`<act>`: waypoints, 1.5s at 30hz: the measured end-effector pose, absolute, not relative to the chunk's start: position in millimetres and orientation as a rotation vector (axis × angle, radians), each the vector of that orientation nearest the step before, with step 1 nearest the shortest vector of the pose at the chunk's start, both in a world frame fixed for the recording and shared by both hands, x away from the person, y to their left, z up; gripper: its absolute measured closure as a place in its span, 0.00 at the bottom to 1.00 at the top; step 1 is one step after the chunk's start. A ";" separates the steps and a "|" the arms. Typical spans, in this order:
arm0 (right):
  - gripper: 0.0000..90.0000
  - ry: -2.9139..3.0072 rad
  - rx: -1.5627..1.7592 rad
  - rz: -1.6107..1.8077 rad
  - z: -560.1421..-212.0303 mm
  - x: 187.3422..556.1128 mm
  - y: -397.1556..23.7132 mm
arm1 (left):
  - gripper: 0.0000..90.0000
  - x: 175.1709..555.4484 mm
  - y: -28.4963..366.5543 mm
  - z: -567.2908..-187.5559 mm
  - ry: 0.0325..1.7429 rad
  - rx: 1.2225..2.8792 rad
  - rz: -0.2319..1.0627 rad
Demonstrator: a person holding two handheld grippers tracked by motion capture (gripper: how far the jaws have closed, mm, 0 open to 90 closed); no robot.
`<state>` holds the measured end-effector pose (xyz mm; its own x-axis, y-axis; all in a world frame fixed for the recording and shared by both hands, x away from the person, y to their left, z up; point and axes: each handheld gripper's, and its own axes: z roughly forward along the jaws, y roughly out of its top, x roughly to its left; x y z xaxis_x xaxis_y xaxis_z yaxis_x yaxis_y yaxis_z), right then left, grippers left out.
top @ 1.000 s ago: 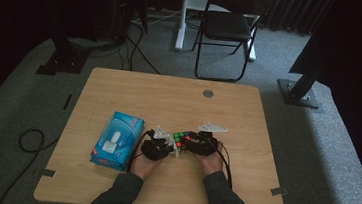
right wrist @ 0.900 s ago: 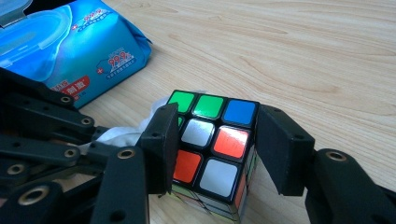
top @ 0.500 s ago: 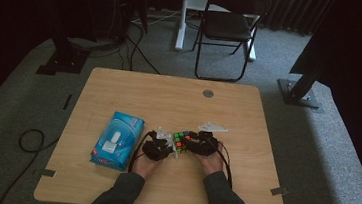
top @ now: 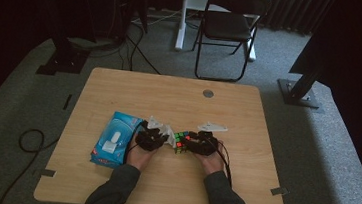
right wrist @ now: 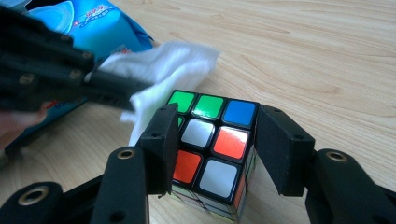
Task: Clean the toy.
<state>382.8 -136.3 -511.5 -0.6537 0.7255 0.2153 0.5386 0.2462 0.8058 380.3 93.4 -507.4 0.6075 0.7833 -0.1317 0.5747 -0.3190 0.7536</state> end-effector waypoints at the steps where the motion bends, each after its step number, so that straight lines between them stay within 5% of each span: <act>1: 0.55 2.319 1.186 1.367 -511.4 382.8 -136.6 | 0.95 382.1 93.3 -507.2 1.076 2.023 0.332; 34: 0.48 2.359 1.139 1.349 -510.2 381.6 -138.7 | 0.96 379.1 86.2 -509.8 1.040 2.011 0.281; 45: 0.56 2.363 1.126 1.347 -508.6 379.9 -137.8 | 0.95 385.9 84.6 -508.9 1.039 2.017 0.290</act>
